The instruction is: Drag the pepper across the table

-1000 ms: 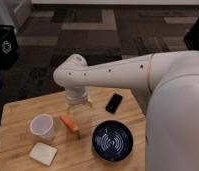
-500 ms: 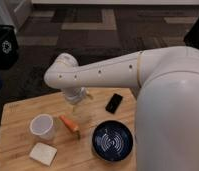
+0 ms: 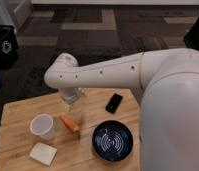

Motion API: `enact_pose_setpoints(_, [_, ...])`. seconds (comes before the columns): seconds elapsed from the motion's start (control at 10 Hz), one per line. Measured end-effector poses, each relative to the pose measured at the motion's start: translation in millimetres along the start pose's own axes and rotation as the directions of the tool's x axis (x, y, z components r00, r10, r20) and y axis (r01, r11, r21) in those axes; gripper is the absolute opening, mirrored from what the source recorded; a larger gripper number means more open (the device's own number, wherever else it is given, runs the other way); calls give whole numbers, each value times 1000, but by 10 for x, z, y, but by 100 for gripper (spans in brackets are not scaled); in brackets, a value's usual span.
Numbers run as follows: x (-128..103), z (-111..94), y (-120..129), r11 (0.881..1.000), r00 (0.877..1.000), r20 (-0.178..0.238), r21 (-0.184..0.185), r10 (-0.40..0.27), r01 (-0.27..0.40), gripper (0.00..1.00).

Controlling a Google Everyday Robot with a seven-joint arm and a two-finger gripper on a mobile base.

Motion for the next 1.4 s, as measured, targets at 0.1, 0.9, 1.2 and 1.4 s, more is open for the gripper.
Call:
enact_pose_setpoints(0.1, [24,15,20,999,999,-11,-10,-45,44,65])
enact_pose_setpoints(0.9, [39,43,85,986,985,-41,-22,-169,168,65])
enact_pose_setpoints(1.2, [-13,188,327,980,979,-54,-47,-196,194,65])
enact_pose_setpoints(1.4, [-41,290,485,974,972,-68,-53,-225,221,65])
